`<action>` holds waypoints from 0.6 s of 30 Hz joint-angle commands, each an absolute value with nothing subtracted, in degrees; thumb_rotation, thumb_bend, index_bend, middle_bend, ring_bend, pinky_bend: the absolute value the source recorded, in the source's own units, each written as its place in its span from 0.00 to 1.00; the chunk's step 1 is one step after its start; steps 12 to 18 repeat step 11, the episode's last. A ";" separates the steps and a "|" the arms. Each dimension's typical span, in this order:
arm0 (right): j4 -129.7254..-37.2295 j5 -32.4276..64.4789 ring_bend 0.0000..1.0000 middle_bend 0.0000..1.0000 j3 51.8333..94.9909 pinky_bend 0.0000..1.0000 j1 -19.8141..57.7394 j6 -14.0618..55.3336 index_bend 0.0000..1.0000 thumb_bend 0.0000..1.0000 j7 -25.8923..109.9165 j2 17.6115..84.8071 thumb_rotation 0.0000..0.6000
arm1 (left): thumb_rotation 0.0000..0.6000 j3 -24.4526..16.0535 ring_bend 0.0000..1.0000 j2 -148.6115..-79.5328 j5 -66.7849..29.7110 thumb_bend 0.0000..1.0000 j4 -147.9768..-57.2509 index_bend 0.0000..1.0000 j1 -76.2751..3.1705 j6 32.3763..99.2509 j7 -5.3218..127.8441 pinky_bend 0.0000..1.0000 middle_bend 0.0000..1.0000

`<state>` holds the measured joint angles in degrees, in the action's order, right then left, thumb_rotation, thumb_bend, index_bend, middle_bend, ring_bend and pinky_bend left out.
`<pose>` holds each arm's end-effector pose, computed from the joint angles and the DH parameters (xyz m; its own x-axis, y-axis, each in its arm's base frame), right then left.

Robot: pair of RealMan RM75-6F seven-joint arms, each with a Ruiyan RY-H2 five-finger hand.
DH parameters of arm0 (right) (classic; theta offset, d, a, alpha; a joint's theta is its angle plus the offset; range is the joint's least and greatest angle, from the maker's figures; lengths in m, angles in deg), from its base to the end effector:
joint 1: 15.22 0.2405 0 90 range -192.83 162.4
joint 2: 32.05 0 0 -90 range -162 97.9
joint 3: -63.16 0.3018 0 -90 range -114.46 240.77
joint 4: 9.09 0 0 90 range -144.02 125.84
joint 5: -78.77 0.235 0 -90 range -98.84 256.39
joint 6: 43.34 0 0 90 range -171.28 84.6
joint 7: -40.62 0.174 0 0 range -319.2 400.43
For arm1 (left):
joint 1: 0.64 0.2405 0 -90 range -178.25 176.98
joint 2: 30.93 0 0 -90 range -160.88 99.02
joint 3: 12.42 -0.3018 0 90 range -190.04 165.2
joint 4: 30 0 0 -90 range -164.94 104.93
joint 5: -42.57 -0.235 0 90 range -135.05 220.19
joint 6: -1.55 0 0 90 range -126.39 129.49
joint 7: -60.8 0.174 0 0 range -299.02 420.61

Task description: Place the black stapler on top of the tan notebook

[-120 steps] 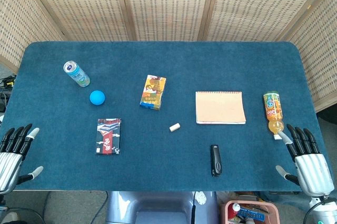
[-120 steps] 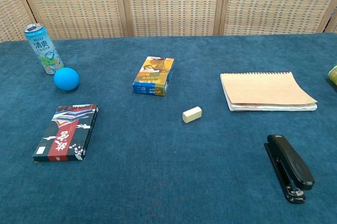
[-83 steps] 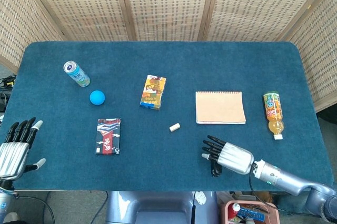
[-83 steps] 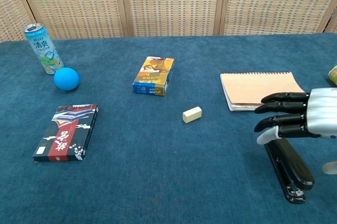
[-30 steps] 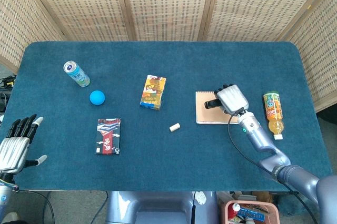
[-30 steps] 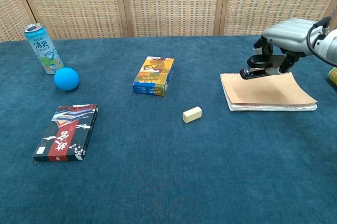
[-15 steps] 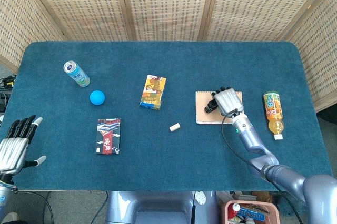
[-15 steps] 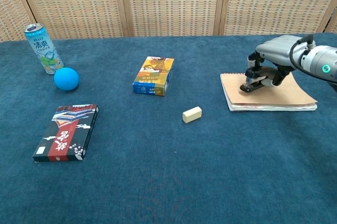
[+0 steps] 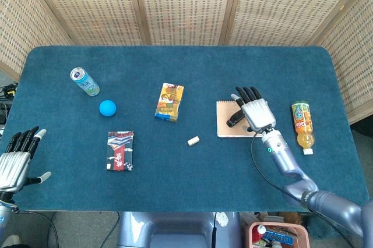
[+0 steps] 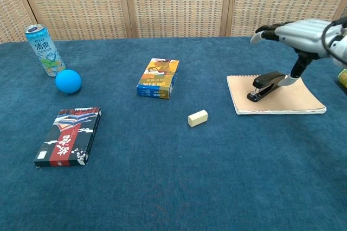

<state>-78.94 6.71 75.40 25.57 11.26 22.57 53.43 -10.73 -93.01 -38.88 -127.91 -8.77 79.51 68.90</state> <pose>-0.2341 -0.4602 0.0127 0.6386 -0.0569 0.7675 -0.7395 -0.3215 0.5915 -0.3521 0.2283 0.1400 0.4597 0.1327 0.8781 0.8864 -0.0073 -0.4629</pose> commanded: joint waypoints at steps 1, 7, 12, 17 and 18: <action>-89.37 2.52 0.00 0.00 73.18 0.03 18.24 21.22 0.00 0.05 26.22 45.10 1.00 | 1.00 -10.99 0.00 -92.77 -39.51 0.00 -128.06 0.00 -8.52 80.02 68.57 0.00 0.00; -93.06 -3.51 0.00 0.00 67.80 0.00 7.69 33.60 0.00 0.00 37.78 39.62 1.00 | 1.00 -11.59 0.00 -92.71 -41.24 0.00 -128.33 0.00 -7.84 81.67 68.80 0.00 0.00; -92.07 -6.27 0.00 0.00 64.37 0.00 2.15 39.16 0.00 0.00 43.75 38.36 1.00 | 1.00 -12.42 0.00 -92.89 -42.64 0.00 -128.66 0.00 -7.19 82.69 69.40 0.00 0.00; -92.07 -6.27 0.00 0.00 64.37 0.00 2.15 39.16 0.00 0.00 43.75 38.36 1.00 | 1.00 -12.42 0.00 -92.89 -42.64 0.00 -128.66 0.00 -7.19 82.69 69.40 0.00 0.00; -92.07 -6.27 0.00 0.00 64.37 0.00 2.15 39.16 0.00 0.00 43.75 38.36 1.00 | 1.00 -12.42 0.00 -92.89 -42.64 0.00 -128.66 0.00 -7.19 82.69 69.40 0.00 0.00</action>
